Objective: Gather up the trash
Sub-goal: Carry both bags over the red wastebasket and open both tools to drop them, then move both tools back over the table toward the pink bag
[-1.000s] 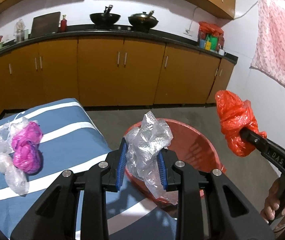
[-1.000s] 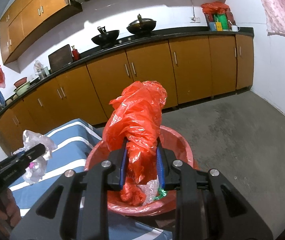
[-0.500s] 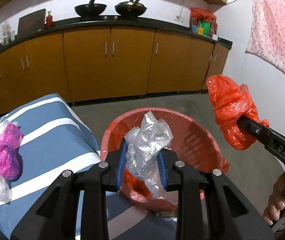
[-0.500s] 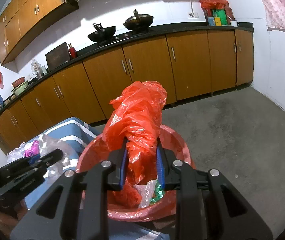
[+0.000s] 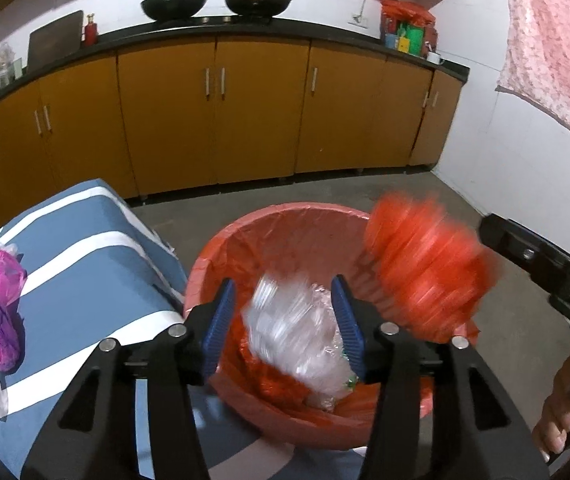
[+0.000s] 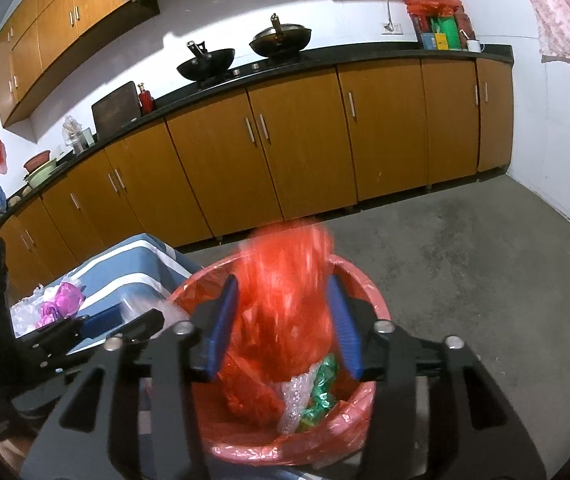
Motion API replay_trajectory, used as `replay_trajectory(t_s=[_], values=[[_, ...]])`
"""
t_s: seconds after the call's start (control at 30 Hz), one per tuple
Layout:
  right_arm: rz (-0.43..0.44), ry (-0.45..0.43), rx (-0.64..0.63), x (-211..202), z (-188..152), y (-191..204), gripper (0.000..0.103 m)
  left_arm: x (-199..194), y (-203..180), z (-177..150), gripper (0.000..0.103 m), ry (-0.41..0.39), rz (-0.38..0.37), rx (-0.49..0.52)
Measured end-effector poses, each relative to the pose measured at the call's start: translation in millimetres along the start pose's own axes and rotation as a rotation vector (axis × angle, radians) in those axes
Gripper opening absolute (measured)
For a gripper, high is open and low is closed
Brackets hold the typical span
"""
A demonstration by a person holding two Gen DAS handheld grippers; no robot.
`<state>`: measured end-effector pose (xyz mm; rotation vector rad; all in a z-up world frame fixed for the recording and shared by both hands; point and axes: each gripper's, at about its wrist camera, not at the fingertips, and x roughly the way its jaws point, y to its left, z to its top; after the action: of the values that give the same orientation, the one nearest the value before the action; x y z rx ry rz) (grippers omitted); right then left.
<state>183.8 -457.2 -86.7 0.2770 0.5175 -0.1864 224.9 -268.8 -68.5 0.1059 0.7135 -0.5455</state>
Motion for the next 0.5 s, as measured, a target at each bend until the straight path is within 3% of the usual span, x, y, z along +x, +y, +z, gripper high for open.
replay_trajectory(t_s=[0.43, 0.5], values=[[-0.006, -0.003, 0.017, -10.5, 1.0, -0.3, 0.054, -27.7, 46.3, -21.4, 0.053, -0.012, 0.079, -0.089], [0.005, -0.004, 0.001, -11.6, 1.4, 7.3, 0.054, -36.6, 55.7, -26.6, 0.058, -0.020, 0.092, -0.108]])
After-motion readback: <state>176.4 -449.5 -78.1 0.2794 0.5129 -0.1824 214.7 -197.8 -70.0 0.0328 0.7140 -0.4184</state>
